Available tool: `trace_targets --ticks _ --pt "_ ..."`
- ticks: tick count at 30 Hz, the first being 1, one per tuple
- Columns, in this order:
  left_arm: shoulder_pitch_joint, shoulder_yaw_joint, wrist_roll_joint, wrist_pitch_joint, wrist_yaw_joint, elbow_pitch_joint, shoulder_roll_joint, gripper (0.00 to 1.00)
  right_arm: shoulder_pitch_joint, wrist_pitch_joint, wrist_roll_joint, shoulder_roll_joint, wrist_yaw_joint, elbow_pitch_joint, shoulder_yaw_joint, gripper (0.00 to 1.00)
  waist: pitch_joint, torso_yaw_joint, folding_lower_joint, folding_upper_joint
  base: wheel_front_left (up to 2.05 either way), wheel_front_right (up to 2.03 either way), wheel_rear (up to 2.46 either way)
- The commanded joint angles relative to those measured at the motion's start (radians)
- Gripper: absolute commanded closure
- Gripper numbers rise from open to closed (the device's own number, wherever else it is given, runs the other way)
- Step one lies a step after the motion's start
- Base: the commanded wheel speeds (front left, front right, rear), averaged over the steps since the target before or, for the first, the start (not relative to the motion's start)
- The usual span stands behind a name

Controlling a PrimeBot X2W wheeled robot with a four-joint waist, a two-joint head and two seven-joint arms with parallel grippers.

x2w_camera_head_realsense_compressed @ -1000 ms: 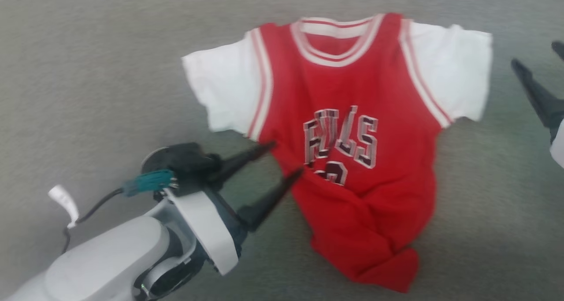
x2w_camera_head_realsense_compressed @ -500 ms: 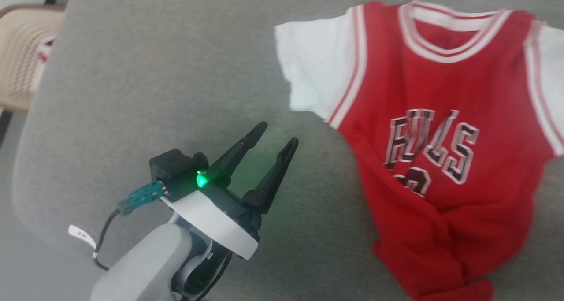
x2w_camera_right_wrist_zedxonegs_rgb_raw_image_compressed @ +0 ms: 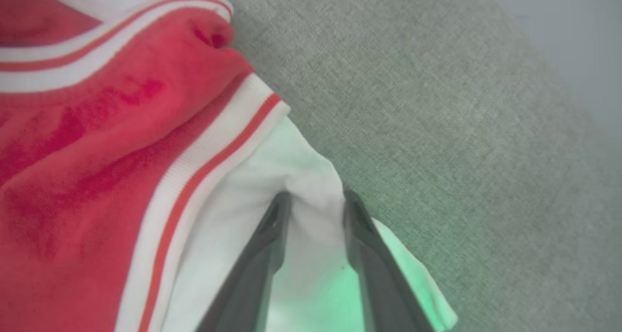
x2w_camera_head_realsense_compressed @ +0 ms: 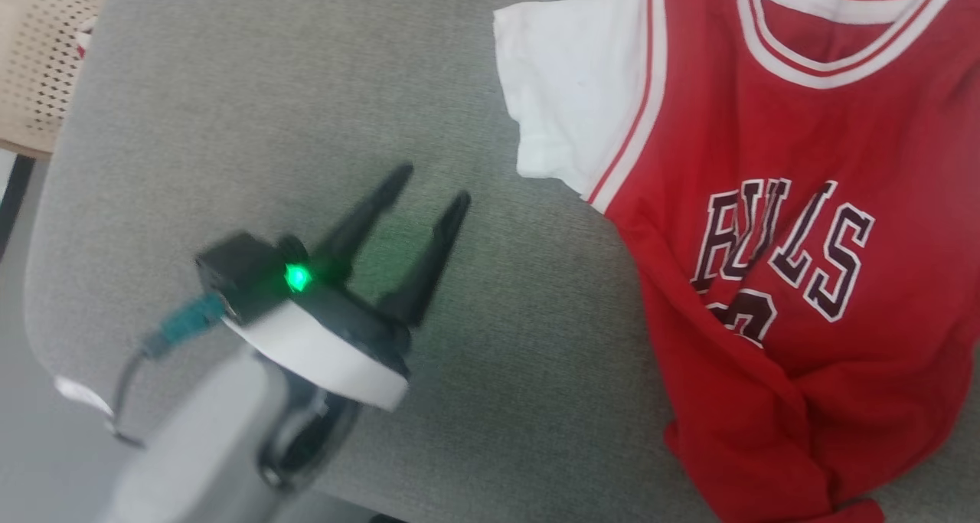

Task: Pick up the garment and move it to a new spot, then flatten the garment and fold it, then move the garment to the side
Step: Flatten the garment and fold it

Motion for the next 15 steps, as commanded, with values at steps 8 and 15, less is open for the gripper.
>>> trace_targets --ticks 8,15 --pt "-0.316 -0.078 -0.034 0.145 -0.006 -0.017 0.134 0.00 -0.059 0.004 0.023 0.041 -0.002 0.051 0.084 1.00 0.029 -0.050 0.0000 0.0000 0.00 0.00 0.00" --pt "-0.683 -0.332 -0.217 0.496 -0.005 0.115 0.189 0.00 -0.129 -0.012 0.037 0.068 -0.003 0.072 0.142 1.00 0.070 -0.081 0.0000 0.0000 0.00 0.00 0.00"
